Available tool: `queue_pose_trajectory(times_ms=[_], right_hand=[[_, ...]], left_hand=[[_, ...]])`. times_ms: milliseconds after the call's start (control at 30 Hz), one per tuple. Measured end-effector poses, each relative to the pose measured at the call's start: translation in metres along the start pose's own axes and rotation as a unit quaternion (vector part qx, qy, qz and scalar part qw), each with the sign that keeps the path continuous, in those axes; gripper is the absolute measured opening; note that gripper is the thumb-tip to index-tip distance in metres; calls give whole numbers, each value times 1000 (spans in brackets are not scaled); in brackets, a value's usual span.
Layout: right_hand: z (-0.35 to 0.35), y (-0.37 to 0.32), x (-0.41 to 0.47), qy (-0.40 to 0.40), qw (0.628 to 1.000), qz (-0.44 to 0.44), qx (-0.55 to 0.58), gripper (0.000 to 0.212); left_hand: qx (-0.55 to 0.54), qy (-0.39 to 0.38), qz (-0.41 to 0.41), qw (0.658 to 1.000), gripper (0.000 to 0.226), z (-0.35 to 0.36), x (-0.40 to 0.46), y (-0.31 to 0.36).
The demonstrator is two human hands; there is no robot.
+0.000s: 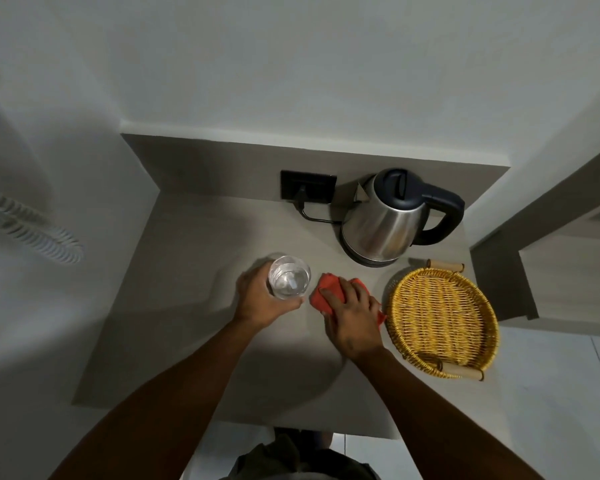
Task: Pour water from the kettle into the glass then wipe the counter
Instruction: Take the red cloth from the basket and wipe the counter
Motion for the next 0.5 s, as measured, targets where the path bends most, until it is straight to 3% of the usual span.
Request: queue_pose_trajectory(times_ms=[167, 300, 400, 500], right_hand=[[-19, -2, 1, 0, 999, 14, 30, 52], [-61, 23, -11, 92, 988, 74, 100, 69], [-89, 69, -31, 150, 975, 143, 81, 85], [-98, 111, -39, 149, 962, 223, 39, 71]], left_hand=[[30, -10, -4, 1000, 84, 6, 2, -7], [87, -45, 9, 995, 81, 14, 0, -19], [104, -50, 5, 993, 83, 19, -2, -29], [101, -46, 1, 994, 84, 21, -3, -33]])
Point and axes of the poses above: each hand's wrist, its own x-axis towards the middle knuckle, its own z-axis out of the palm, y = z × x, the point moved 9 cm from there along x, towards the middle knuckle, and after that the axes turned 4 degrees about y, right-handed, at the moved point
